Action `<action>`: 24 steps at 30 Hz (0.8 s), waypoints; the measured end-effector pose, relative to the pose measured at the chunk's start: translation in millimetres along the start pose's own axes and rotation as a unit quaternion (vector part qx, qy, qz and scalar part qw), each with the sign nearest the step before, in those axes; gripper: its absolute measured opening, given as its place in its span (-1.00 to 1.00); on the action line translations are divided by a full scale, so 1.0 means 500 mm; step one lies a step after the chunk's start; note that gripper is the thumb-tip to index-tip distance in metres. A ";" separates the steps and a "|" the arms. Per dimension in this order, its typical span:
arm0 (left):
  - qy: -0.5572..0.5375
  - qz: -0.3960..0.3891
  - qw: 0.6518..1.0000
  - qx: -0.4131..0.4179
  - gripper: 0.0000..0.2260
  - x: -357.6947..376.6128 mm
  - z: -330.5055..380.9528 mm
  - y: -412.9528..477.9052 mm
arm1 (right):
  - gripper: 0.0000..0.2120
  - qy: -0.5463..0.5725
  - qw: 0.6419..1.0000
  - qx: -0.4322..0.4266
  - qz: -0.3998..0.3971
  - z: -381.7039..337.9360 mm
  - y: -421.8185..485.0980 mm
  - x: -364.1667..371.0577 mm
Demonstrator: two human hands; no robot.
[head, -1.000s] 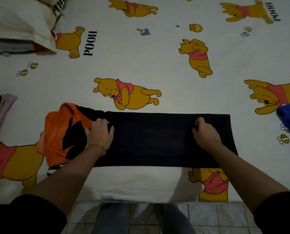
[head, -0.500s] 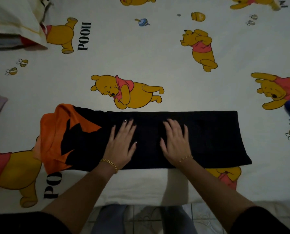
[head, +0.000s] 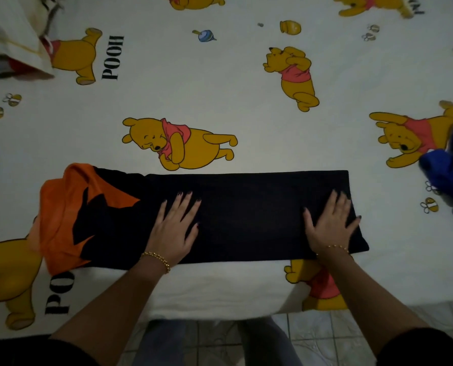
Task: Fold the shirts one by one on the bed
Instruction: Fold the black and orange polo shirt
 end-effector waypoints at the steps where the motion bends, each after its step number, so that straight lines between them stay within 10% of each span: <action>1: -0.005 0.007 1.000 0.000 -0.50 -0.003 0.012 0.001 | -0.10 0.010 1.000 0.024 -0.006 0.012 0.007 -0.011; 5: -0.041 0.029 0.999 -0.017 -0.50 -0.006 0.073 0.006 | 0.14 0.077 0.992 0.100 -0.014 0.022 0.028 -0.050; 14: -0.212 0.085 0.973 -0.031 -0.64 -0.008 0.251 0.026 | -0.30 0.270 0.946 0.091 -0.155 0.059 0.088 -0.073; 20: -0.401 0.120 0.894 -0.159 -0.89 -0.021 0.334 0.037 | -0.31 0.212 0.969 0.040 -0.116 0.128 0.121 -0.159; 24: -0.553 0.076 0.783 -0.273 -0.89 -0.018 0.356 0.043 | -0.50 0.265 0.948 -0.096 -0.151 0.056 0.076 -0.221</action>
Point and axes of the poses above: each hand's wrist, its own y-axis towards the middle knuckle, its own x-axis out of the palm, z = x × y, the point moved 2 cm from there along y, towards the middle knuckle, and after that the axes turned 6 degrees about -y, right-handed, at the moved point
